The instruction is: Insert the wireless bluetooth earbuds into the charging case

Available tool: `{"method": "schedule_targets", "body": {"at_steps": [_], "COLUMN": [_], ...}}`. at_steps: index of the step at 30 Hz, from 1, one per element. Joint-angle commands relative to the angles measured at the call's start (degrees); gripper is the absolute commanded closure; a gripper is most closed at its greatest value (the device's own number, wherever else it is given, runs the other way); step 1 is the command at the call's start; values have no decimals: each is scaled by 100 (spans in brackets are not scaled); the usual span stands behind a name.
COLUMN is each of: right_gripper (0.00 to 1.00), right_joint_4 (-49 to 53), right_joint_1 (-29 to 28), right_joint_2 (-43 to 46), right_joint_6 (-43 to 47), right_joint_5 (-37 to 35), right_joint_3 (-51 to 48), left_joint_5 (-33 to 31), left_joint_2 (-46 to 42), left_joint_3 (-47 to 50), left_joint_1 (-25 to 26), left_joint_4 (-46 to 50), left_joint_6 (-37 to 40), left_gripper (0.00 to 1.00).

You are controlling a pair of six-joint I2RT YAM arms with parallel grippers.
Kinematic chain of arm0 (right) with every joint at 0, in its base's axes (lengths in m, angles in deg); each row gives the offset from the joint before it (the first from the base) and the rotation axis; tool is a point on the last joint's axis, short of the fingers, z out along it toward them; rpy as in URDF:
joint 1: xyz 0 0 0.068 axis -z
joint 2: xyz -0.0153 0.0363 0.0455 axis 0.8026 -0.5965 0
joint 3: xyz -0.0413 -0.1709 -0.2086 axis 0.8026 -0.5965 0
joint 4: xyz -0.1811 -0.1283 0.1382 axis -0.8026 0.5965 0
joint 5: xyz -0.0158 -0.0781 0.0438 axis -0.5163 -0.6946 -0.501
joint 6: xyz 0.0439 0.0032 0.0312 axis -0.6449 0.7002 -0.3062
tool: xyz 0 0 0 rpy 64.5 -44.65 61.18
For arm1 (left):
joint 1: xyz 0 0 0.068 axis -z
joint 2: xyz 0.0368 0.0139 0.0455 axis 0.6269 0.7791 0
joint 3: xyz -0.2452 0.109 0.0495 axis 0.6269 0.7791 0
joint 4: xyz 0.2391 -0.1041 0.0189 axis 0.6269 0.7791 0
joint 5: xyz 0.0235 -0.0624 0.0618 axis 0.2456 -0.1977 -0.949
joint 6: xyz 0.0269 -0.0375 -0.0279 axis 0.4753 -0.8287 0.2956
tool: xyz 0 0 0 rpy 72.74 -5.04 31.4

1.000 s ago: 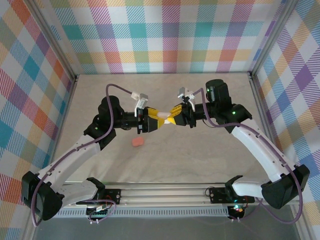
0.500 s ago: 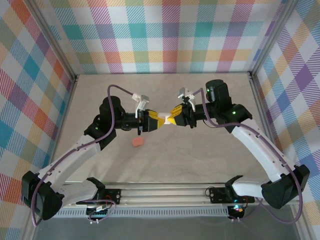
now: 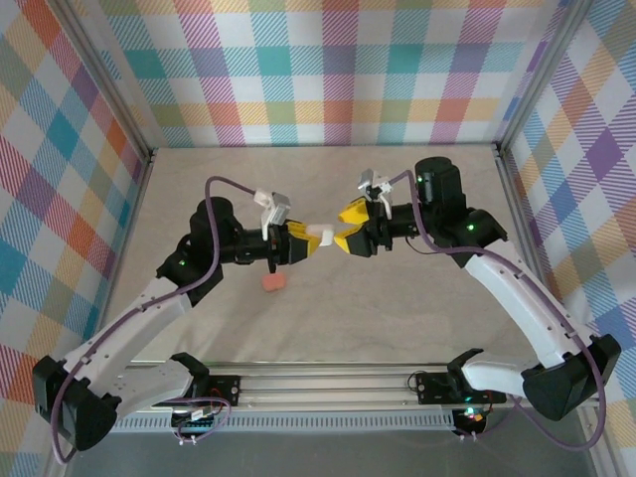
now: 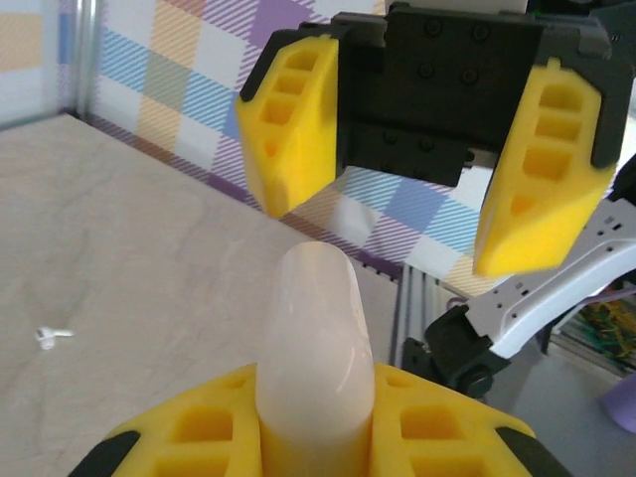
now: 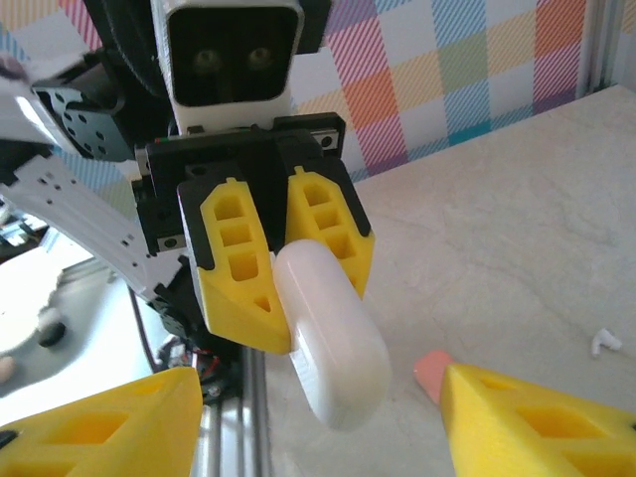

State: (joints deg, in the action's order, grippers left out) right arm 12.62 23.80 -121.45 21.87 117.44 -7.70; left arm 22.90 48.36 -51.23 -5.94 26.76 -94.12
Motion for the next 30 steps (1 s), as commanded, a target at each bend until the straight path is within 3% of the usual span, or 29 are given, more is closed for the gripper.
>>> {"method": "schedule_targets", "body": {"at_steps": [1, 4, 6, 10, 13, 25, 30], "right_gripper": [34, 34, 36, 35, 34, 31, 30], "right_joint_4": [-125, -431, -526, 179, 202, 363, 487], "right_joint_1": [40, 32, -171, -939, -1052, -1094, -1093], "right_joint_2": [-61, -29, -31, -254, -338, -578, -592], "right_joint_6": [-353, -450, -573, 184, 311, 645, 810], "right_joint_5": [393, 331, -198, -1040, -1293, -1525, -1247], "right_joint_3": [109, -96, -224, 125, 187, 373, 427], "left_joint_5": [-334, -397, -676, -503, -428, 146, 149], "left_joint_2": [-310, -478, -629, -954, -1078, -1051, -971], "left_joint_3": [132, 170, 233, 654, 747, 1031, 1004], "left_joint_1": [25, 25, 25, 43, 43, 43, 42], "left_joint_4": [215, 447, 506, 176, 334, -194, -276], "left_joint_6": [599, 1013, 1098, 1685, 1946, 1770, 1756], "left_gripper": [100, 100, 100, 100, 100, 100, 100]}}
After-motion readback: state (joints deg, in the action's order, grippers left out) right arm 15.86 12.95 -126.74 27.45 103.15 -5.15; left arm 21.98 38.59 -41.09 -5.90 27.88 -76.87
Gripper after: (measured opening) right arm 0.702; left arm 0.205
